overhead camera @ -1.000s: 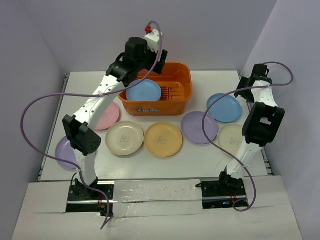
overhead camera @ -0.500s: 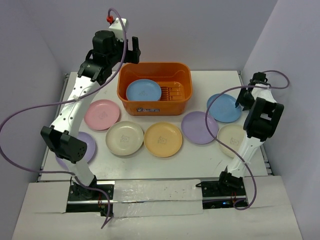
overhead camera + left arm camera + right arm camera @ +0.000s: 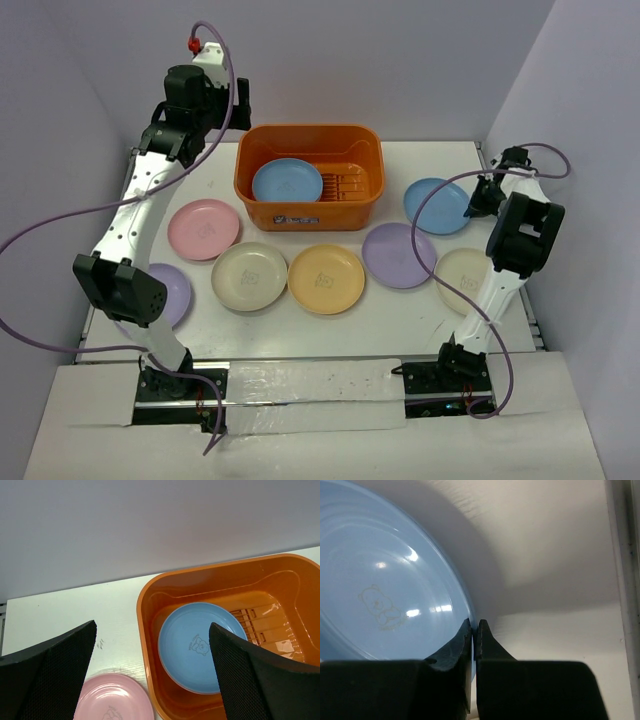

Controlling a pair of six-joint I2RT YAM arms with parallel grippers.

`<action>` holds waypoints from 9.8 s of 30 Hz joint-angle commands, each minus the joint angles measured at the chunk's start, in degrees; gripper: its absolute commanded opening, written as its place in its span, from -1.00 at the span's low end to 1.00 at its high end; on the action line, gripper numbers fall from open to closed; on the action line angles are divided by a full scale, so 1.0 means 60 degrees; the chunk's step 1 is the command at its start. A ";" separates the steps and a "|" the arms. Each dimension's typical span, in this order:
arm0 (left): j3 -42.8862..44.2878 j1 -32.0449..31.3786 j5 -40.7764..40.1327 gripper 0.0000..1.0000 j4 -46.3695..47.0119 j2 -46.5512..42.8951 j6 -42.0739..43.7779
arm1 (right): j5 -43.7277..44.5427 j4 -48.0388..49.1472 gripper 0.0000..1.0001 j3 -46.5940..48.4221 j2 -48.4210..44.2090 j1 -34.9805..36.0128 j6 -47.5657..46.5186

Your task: Place the plates into the plastic bin on the countertop

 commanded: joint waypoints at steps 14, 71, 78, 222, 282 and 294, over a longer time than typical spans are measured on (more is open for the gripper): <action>-0.0707 0.1570 0.1172 0.98 0.0262 -0.0297 -0.1473 | -0.1608 0.0933 -1.00 -0.0725 -0.4233 -0.0232 0.4105; -0.6110 0.5573 0.2471 0.89 -0.0651 0.0684 0.0137 | 0.0974 0.1527 0.79 0.4805 0.0018 0.7974 0.3024; -0.5655 0.5601 0.2971 0.63 -0.0550 0.1757 0.0322 | 0.0900 0.1525 0.99 0.4142 -0.1668 0.7680 0.2177; 0.0187 0.1514 0.2454 0.92 -0.0087 0.0197 -0.1060 | -0.0759 -0.2349 -1.00 -0.4178 -0.5714 -0.4360 -0.3864; -0.3762 0.7920 0.6417 0.66 -0.6588 0.1133 0.9416 | -0.0417 0.0939 0.93 0.5287 0.0709 0.7622 0.3097; -0.2608 0.7864 0.5416 0.58 -0.8475 0.3126 1.2940 | -0.0007 0.0734 1.00 0.4515 -0.1336 0.7549 0.1797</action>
